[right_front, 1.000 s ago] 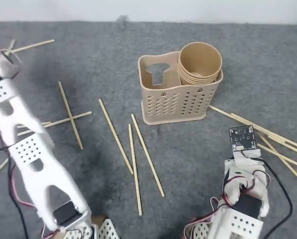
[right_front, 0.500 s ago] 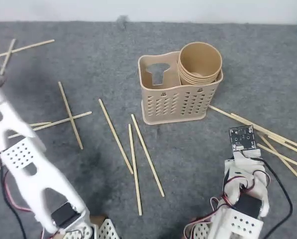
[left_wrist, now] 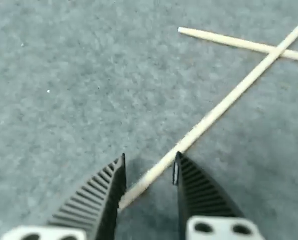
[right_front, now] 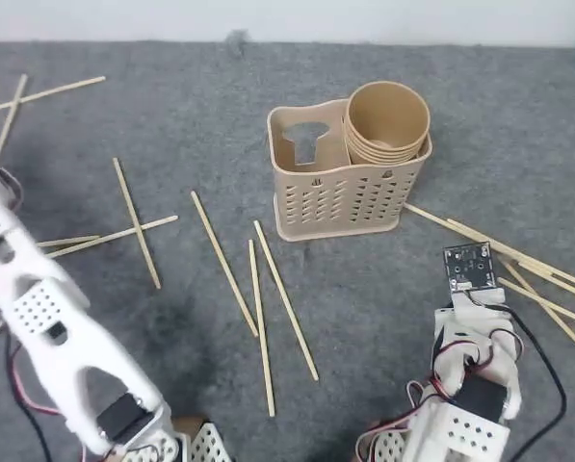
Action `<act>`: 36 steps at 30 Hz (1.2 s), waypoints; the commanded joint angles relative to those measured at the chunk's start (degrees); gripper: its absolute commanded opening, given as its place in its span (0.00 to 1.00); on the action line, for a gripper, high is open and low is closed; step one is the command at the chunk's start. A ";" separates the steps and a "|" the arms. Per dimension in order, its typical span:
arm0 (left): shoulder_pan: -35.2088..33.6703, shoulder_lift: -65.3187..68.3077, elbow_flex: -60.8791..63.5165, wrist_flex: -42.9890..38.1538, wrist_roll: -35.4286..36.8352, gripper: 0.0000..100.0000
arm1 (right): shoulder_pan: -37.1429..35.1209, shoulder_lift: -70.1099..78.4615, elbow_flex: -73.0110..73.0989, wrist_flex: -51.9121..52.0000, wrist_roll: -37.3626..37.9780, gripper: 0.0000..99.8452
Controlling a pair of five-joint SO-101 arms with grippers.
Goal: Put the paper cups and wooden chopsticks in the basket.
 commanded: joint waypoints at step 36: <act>5.89 3.78 -7.96 4.66 -25.41 0.01 | -0.48 0.22 1.14 1.63 0.44 0.01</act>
